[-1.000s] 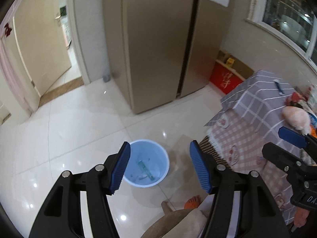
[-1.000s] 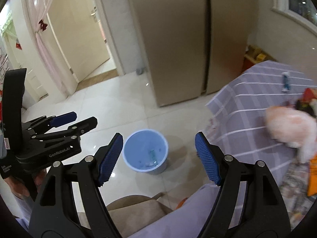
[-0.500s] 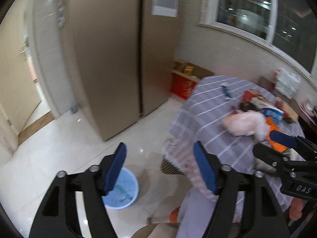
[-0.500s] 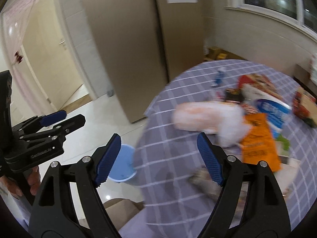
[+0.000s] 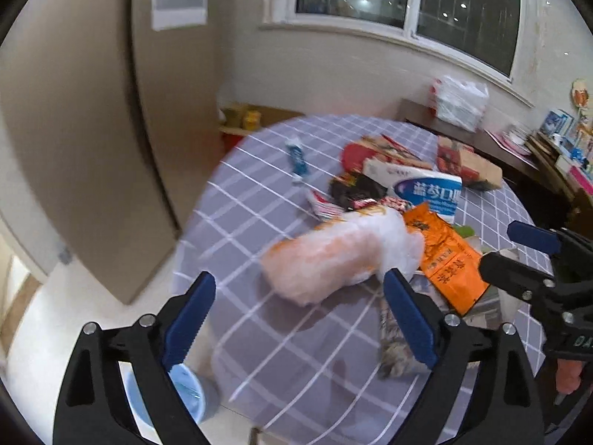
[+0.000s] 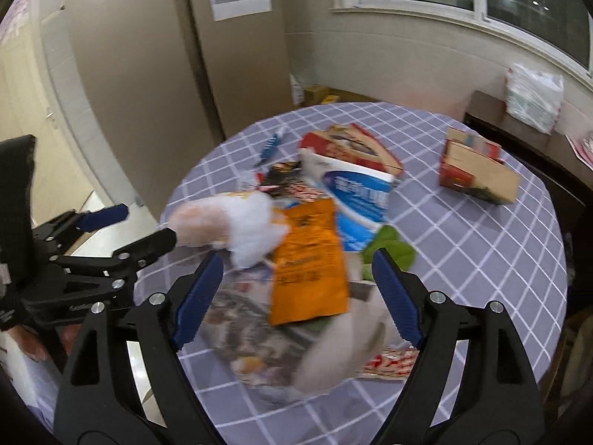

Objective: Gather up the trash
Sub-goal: 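Swing both tools back to the table toward the remaining trash, then grasp the white printed plastic bag with the left tool while the right tool grasps the orange tea packet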

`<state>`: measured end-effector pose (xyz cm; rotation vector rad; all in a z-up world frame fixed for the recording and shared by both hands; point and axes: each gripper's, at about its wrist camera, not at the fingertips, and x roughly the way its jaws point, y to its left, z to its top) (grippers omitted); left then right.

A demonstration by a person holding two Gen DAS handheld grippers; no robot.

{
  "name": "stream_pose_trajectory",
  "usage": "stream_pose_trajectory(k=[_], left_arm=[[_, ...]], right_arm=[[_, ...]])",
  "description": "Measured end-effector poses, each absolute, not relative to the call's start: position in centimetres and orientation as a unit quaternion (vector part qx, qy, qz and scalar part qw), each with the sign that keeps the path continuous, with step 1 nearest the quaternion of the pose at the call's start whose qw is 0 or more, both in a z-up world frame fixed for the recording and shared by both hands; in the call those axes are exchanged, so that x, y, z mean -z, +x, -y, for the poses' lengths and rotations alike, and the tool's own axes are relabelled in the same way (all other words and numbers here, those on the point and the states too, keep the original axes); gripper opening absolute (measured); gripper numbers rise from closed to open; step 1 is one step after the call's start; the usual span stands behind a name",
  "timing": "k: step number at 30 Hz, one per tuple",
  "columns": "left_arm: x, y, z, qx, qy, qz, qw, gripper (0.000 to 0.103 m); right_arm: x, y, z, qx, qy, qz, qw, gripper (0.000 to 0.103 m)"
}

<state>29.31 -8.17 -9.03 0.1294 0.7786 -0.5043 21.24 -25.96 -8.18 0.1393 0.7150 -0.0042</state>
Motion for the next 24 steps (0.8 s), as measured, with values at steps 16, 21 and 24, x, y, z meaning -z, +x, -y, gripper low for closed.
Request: stream_pose_trajectory(k=[16,21,24], left_arm=[[12.7,32.7,11.6,0.318,0.063,-0.413,0.851,0.079],[12.3,32.7,10.1,0.307,0.047,-0.418,0.854,0.048],[11.9,32.3,8.6,0.288,0.030,-0.416,0.862,0.045]], right_arm=[[10.4,22.7,28.4,0.017,0.070,-0.386,0.920,0.082],[10.4,23.2,27.8,0.016,0.060,-0.393,0.917,0.082],[10.1,23.8,27.2,0.012,0.046,-0.395,0.918,0.082]])
